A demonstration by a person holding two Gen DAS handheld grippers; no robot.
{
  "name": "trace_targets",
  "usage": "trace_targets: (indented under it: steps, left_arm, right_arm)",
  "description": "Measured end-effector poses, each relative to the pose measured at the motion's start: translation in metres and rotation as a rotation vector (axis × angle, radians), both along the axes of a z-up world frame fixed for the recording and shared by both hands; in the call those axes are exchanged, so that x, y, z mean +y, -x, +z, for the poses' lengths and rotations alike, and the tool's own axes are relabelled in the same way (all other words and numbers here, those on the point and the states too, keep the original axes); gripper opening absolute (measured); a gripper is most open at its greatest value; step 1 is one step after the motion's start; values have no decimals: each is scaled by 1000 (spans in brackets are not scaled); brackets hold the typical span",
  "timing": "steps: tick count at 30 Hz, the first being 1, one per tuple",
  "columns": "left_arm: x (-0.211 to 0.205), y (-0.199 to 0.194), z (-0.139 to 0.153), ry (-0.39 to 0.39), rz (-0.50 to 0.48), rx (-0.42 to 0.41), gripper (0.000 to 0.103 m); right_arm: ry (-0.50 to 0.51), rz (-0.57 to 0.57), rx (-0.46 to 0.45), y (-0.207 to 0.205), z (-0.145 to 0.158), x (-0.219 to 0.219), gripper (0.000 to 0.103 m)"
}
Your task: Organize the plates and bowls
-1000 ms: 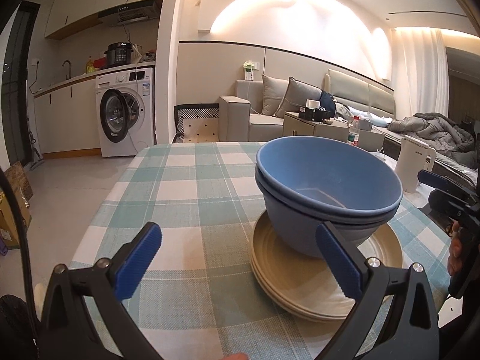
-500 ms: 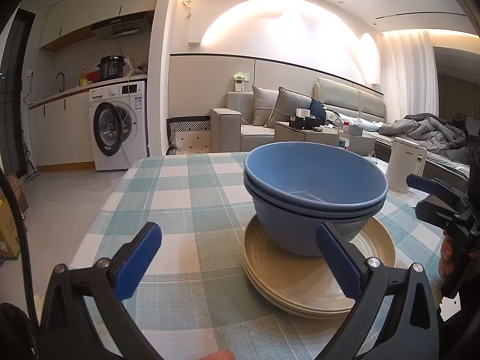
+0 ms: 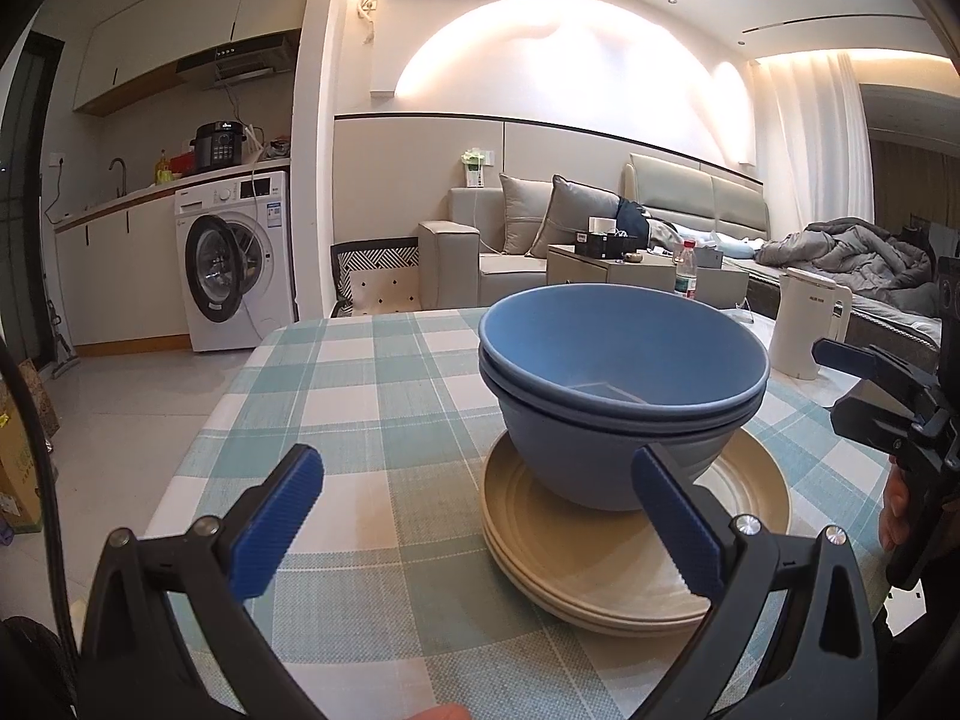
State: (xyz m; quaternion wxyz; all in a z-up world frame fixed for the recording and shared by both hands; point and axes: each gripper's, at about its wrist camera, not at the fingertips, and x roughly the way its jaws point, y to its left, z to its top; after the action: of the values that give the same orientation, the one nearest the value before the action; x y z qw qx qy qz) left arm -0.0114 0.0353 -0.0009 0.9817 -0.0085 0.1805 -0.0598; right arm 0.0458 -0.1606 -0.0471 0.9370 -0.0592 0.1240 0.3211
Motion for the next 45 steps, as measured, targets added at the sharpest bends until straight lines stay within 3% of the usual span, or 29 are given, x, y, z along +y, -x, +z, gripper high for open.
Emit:
trace_targets:
  steps: [45]
  left_arm:
    - [1, -1, -2, 7, -6, 2, 103]
  right_arm:
    - [-1, 3, 5, -1, -2, 1, 102]
